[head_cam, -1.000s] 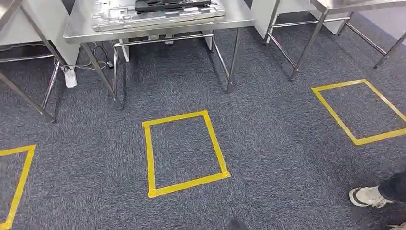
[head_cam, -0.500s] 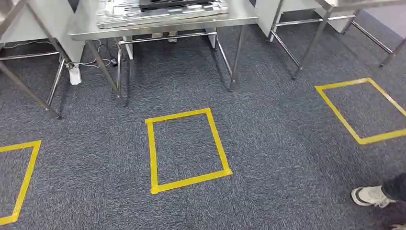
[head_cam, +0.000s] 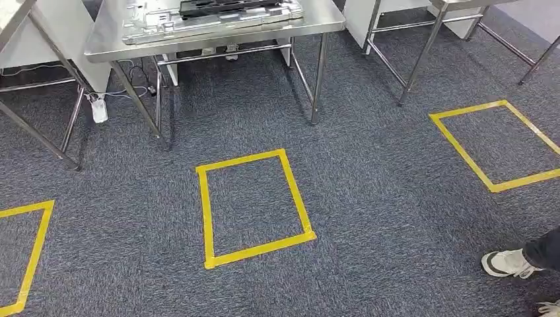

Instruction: Take the parts from the cabinet and place them on the table.

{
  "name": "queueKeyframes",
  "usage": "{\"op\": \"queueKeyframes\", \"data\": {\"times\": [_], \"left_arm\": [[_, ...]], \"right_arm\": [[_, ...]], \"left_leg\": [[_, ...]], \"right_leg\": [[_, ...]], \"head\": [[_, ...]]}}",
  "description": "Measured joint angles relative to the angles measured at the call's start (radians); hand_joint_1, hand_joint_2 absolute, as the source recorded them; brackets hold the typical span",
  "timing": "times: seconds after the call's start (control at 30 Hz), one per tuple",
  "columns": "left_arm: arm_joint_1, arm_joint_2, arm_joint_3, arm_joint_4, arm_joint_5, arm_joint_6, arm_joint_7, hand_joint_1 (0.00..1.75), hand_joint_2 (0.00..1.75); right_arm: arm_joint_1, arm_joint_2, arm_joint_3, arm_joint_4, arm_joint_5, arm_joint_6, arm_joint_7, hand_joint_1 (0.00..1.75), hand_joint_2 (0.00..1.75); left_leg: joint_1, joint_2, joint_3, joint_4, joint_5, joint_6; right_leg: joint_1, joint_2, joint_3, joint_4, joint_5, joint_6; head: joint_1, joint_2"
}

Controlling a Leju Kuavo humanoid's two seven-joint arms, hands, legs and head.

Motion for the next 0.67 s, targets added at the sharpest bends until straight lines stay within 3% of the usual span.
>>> {"op": "queueKeyframes", "data": {"times": [0.6,0.63,0.67], "left_arm": [[0.0,0.002,-0.001,0.005,0.0,0.0,0.0,0.0,1.75],[0.0,0.002,-0.001,0.005,0.0,0.0,0.0,0.0,1.75],[0.0,0.002,-0.001,0.005,0.0,0.0,0.0,0.0,1.75]], "right_arm": [[0.005,0.0,-0.004,-0.009,0.0,0.0,0.0,0.0,1.75],[0.005,0.0,-0.004,-0.01,0.0,0.0,0.0,0.0,0.0],[0.005,0.0,-0.004,-0.01,0.0,0.0,0.0,0.0,0.0]], "left_leg": [[-0.006,0.0,-0.003,0.005,0.0,0.0],[-0.006,0.0,-0.003,0.005,0.0,0.0],[-0.006,0.0,-0.003,0.005,0.0,0.0]], "right_leg": [[-0.005,0.0,0.0,0.0,0.004,0.002],[-0.005,0.0,0.0,0.0,0.004,0.002],[-0.005,0.0,0.0,0.0,0.004,0.002]], "head": [[0.0,0.0],[0.0,0.0],[0.0,0.0]]}}
